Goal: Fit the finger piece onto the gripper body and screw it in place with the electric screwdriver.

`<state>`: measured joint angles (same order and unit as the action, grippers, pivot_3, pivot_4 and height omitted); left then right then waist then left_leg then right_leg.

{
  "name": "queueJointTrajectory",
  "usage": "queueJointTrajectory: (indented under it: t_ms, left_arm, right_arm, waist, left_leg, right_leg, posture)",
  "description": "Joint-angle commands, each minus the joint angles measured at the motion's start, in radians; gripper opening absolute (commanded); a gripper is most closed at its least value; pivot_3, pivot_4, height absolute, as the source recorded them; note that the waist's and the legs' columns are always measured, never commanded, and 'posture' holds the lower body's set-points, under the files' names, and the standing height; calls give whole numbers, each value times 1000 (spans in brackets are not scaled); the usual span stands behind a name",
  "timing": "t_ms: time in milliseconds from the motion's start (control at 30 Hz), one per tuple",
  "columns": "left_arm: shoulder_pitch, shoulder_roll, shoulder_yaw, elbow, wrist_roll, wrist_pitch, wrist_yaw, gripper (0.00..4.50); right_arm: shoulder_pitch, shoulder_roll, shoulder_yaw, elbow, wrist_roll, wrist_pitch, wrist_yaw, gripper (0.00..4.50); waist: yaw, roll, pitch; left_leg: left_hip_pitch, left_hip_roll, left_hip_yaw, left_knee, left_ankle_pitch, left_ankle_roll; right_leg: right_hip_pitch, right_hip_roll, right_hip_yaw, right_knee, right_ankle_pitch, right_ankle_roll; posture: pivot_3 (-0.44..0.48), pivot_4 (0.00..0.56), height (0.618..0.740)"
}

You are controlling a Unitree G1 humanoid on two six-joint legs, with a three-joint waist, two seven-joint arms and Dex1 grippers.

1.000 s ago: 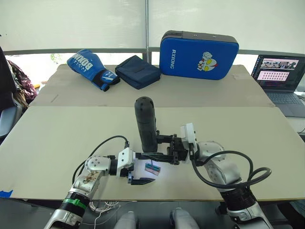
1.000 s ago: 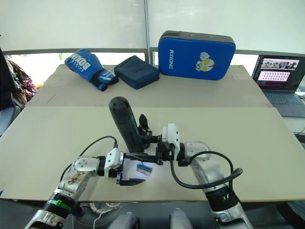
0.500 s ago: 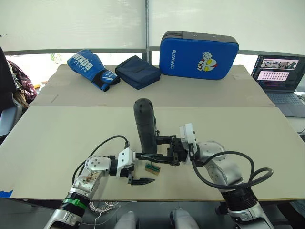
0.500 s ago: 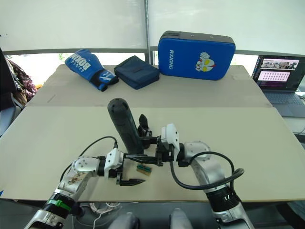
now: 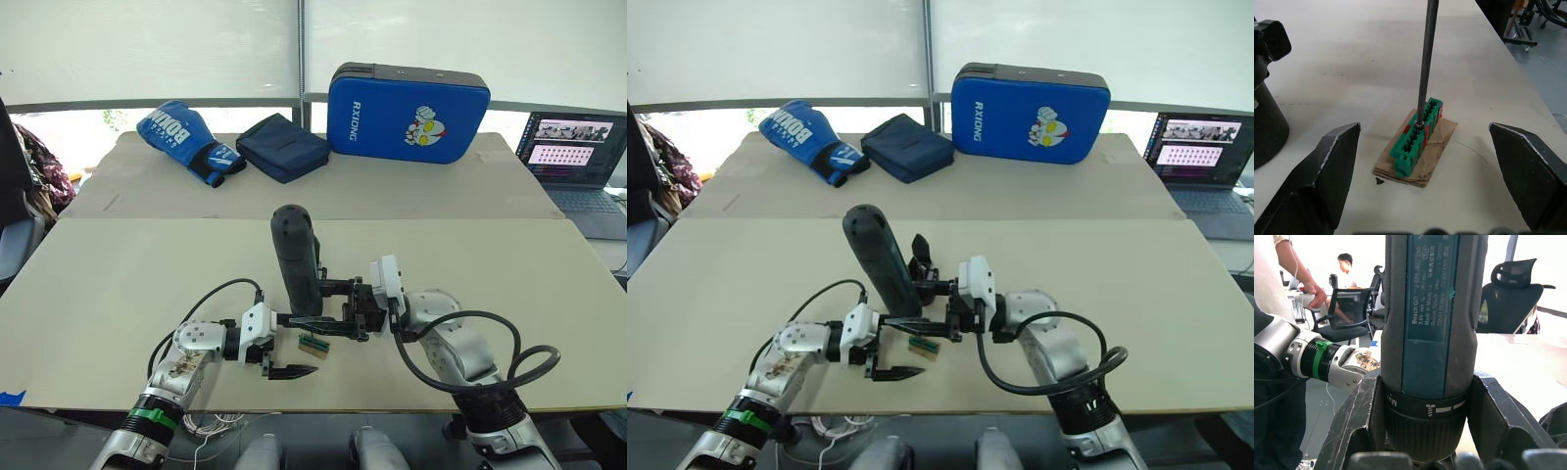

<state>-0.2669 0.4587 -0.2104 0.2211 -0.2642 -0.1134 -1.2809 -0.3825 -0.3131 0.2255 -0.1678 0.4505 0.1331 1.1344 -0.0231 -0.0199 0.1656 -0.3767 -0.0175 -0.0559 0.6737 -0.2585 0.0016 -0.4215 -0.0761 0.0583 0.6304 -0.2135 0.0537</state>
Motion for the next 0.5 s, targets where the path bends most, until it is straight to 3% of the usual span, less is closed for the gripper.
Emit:
queueJointTrajectory:
  t_ms: [33,267,500]
  left_arm:
    - [27,20,40,7,-43,-3,-21,4452]
    - [48,57,105,-42,-129,7,-79,4452]
    - [82,134,201,-156,-271,130,-125,4452]
  right_arm:
    - [-27,3,-31,-82,54,-10,-1,1926]
    - [-45,-12,-54,-143,98,33,-18,1926]
    - [-65,-72,-125,-246,184,117,-63,1926]
  waist:
    - [-3,0,0]
    - [-7,0,0]
    - [-5,-1,1]
  left_leg:
    - [0,0,0,0,0,0]
    - [-2,0,-1,0,0,0]
    - [-3,0,-2,0,0,0]
  right_leg:
    - [0,0,0,0,0,0]
    - [-2,0,0,0,0,0]
    - [-2,-1,0,-1,0,0]
  posture:
    - [0,150,740]
    - [0,150,740]
    - [0,150,740]
